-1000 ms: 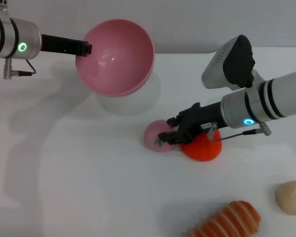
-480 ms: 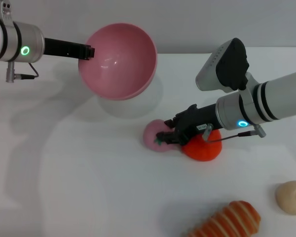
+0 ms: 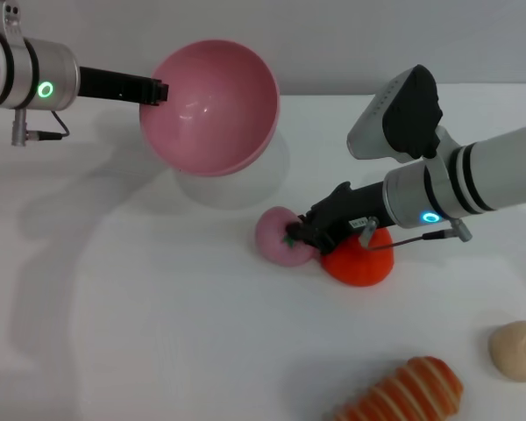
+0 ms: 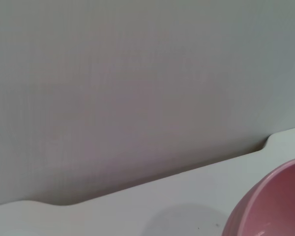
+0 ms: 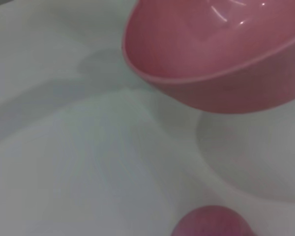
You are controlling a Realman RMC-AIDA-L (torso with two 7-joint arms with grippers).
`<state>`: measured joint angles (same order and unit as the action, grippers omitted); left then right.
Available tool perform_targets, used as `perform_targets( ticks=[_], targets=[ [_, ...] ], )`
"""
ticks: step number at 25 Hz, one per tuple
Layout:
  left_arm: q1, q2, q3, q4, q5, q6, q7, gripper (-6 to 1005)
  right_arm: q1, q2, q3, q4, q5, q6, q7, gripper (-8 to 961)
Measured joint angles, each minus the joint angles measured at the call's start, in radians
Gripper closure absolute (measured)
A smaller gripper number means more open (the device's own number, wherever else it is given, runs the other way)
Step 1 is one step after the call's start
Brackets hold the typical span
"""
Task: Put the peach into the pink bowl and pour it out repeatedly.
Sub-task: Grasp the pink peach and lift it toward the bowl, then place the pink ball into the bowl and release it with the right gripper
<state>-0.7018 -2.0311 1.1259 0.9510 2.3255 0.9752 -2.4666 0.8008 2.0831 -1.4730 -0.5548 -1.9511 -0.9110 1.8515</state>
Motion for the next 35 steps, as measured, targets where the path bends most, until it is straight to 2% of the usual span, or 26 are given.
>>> perform_targets(
  ticks=[2,6,9,17,24,29,35],
  targets=[
    [-0.001,-0.001,0.000,0.000,0.000,-0.001,0.000,952,0.001,-0.001,-0.005,-0.006,0.000,-0.003,0.000,900],
    [-0.003,-0.001,-0.002,0.000,0.000,-0.001,0.000,952,-0.006,-0.006,-0.001,-0.055,0.001,-0.064,0.003,908],
    [-0.001,-0.001,-0.006,0.000,0.000,-0.003,0.000,952,-0.042,-0.012,0.024,-0.156,0.001,-0.158,0.013,915],
    [0.000,-0.001,-0.006,-0.013,0.000,-0.001,-0.003,952,-0.186,-0.014,0.085,-0.578,0.000,-0.350,0.072,902],
    [0.000,-0.004,0.000,-0.014,0.000,0.036,-0.003,952,-0.236,-0.011,0.211,-0.894,0.016,-0.488,0.118,887],
    [-0.007,-0.020,0.007,-0.004,-0.003,0.086,-0.003,952,-0.235,-0.013,0.285,-0.908,0.070,-0.455,0.103,877],
    [-0.044,-0.027,0.091,-0.006,-0.028,0.098,-0.020,952,-0.203,-0.010,0.275,-0.796,0.079,-0.363,0.044,864]
  ],
)
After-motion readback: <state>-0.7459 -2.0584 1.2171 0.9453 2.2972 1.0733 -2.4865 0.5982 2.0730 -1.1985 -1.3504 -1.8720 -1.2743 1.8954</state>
